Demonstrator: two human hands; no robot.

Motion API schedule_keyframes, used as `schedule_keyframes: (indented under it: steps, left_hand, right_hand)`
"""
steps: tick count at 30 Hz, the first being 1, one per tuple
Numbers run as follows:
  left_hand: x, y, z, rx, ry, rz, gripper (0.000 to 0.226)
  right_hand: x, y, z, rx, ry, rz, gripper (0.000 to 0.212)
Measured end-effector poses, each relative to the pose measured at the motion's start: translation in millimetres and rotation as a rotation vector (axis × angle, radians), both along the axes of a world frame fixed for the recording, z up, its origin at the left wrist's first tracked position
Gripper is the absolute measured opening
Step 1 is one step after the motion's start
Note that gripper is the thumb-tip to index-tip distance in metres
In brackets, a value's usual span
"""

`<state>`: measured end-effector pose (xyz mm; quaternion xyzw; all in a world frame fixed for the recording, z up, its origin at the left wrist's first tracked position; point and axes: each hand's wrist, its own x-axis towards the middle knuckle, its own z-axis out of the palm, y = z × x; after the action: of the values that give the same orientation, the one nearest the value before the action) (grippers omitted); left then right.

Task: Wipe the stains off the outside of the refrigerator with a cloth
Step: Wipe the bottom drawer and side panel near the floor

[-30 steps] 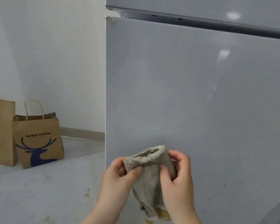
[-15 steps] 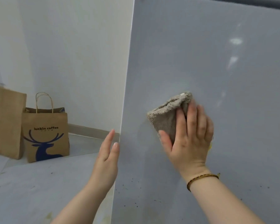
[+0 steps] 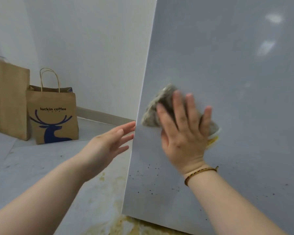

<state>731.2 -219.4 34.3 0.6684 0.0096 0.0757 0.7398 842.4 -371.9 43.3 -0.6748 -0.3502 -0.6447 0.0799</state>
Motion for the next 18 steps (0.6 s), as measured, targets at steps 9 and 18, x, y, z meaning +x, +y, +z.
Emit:
schedule_keyframes:
  steps: [9, 18]
  left_hand:
    - [-4, -6, -14, 0.014, -0.049, 0.071, 0.039]
    - [-4, -15, -55, 0.084, 0.035, 0.134, 0.046]
  right_hand:
    - [-3, -30, -105, -0.812, -0.084, -0.033, 0.050]
    - [-2, -21, -83, -0.010, 0.067, 0.084, 0.034]
